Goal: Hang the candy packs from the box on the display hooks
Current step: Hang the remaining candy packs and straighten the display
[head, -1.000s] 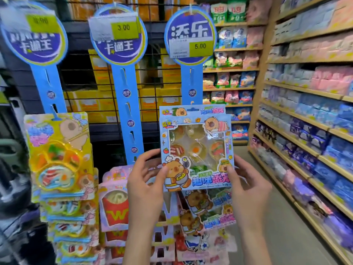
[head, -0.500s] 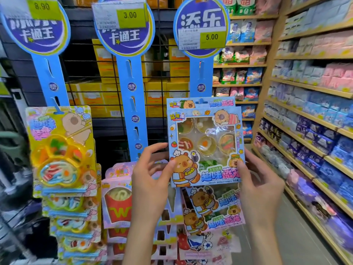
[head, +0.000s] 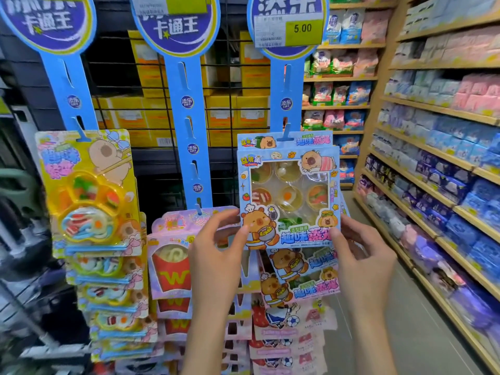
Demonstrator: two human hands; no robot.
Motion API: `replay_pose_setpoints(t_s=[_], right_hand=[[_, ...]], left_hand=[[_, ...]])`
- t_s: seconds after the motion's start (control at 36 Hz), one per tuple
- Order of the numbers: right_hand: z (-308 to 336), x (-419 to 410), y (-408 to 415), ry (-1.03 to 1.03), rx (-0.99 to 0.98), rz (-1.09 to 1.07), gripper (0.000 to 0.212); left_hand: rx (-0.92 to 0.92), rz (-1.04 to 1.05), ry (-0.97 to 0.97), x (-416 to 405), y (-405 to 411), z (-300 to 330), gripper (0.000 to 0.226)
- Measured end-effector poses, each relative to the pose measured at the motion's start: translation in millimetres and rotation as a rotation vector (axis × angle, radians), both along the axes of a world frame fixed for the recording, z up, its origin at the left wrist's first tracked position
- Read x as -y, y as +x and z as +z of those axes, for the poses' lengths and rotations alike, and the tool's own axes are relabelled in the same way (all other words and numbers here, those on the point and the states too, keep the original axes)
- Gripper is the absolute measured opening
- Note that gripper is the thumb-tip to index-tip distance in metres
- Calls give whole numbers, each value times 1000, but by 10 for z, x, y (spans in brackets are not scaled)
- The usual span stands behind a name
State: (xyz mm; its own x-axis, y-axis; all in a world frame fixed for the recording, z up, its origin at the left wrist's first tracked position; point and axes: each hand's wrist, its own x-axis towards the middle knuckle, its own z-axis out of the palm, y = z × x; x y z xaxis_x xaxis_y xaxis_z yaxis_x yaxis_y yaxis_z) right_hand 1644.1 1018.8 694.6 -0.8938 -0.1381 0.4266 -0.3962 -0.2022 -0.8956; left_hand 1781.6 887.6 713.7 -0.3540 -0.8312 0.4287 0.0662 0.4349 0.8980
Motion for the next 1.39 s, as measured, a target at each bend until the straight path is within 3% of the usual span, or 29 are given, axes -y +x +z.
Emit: replay_pose_setpoints(t_s=[0.25,0.36,0.47,0.56,0.64,0.83,0.94,1.06,1.19,1.39], right_hand=[[-229,-69,19,69,2,-151,26],[-370,-113,86,157,-13,-167,39],[-431,-201,123,254,32,-92,56],[-470,-243,98,302,58,-30,68],[-505,-232,89,349,59,-25,68],[-556,-209,36,384,-1,-59,51],[-544,-218,-67,361,49,-34,51],[-545,-208,-140,363,71,21,38],[-607,-176,-146,335,61,16,32],[-692,-151,-219,319,61,-34,19]], left_hand=[[16,-35,106,-43,189,-293,6],[-10,-165,277,-207,225,-512,18],[149,-352,479,-332,111,-790,27],[282,-388,485,-426,30,-1005,18],[329,-331,473,-524,-33,-1034,39],[222,-98,530,-765,-263,-1157,50],[-10,-16,611,-964,-349,-1185,49],[-81,18,441,-1151,-436,-1125,69],[-75,43,427,-1126,-526,-1165,66],[-212,97,471,-1130,-418,-1178,58]])
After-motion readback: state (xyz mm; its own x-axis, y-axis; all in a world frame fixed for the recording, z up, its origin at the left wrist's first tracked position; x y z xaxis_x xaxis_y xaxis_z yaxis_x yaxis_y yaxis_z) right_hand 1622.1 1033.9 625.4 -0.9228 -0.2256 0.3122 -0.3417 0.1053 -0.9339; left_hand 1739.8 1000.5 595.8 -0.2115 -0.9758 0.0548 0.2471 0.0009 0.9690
